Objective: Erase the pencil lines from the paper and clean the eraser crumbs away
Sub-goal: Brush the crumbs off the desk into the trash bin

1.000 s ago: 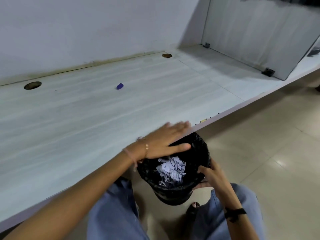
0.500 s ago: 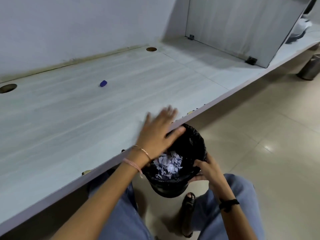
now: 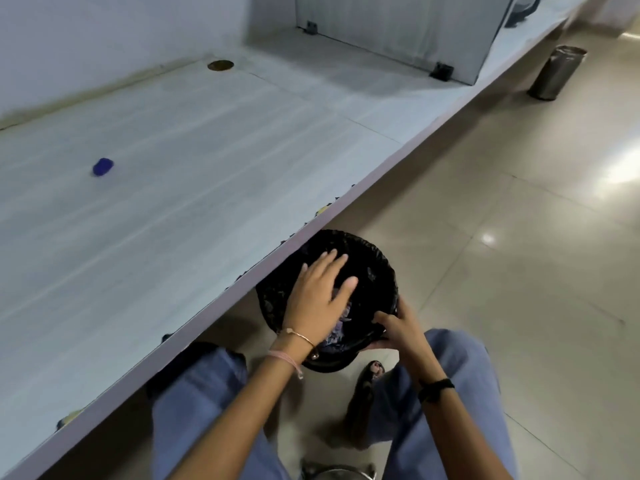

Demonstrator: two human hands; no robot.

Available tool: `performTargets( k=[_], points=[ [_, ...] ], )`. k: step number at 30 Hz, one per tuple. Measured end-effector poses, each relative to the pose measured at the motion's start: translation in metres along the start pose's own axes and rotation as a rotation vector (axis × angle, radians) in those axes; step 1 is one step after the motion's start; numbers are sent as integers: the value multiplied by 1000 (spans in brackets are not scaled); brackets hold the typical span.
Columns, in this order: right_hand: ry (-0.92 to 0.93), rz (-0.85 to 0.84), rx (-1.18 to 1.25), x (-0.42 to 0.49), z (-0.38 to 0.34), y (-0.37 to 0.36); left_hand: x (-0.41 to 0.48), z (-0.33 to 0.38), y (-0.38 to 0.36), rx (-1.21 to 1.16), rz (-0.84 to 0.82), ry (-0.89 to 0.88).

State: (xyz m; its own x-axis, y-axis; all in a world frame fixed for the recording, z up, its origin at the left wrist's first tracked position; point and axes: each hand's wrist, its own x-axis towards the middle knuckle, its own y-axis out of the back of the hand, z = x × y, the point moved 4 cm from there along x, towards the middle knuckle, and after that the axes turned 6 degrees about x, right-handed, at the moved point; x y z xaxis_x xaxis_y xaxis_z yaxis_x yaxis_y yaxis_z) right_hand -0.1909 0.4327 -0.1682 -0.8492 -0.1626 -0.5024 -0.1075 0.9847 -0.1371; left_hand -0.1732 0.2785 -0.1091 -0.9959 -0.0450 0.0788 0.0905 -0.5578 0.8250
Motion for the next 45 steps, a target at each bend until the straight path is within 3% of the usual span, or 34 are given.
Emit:
performTargets(
  k=[5, 10, 21, 28, 34, 37, 39, 42, 45],
  points=[
    [-45, 130, 55, 47, 25, 29, 42, -47, -34, -434, 50, 360],
    [-68, 242, 7, 105, 54, 52, 89, -74, -89, -734, 52, 541],
    [-197, 395, 92, 222, 115, 92, 153, -114, -200, -900, -123, 765],
    [-234, 506, 187, 253, 155, 109, 157, -123, -227, -977, -185, 835],
    [-254, 490, 240, 260, 181, 122, 156, -130, -239, -1026, -226, 891],
    [-338, 466, 125, 256, 180, 119, 157, -131, -243, -1053, -249, 915],
    [-366, 593, -107, 252, 166, 120, 159, -129, -249, -1090, -249, 920],
    [-45, 673, -270, 246, 108, 101, 166, -117, -257, -1148, -255, 940],
    [187, 453, -119, 243, 62, 66, 177, -90, -262, -1186, -274, 909]
  ],
)
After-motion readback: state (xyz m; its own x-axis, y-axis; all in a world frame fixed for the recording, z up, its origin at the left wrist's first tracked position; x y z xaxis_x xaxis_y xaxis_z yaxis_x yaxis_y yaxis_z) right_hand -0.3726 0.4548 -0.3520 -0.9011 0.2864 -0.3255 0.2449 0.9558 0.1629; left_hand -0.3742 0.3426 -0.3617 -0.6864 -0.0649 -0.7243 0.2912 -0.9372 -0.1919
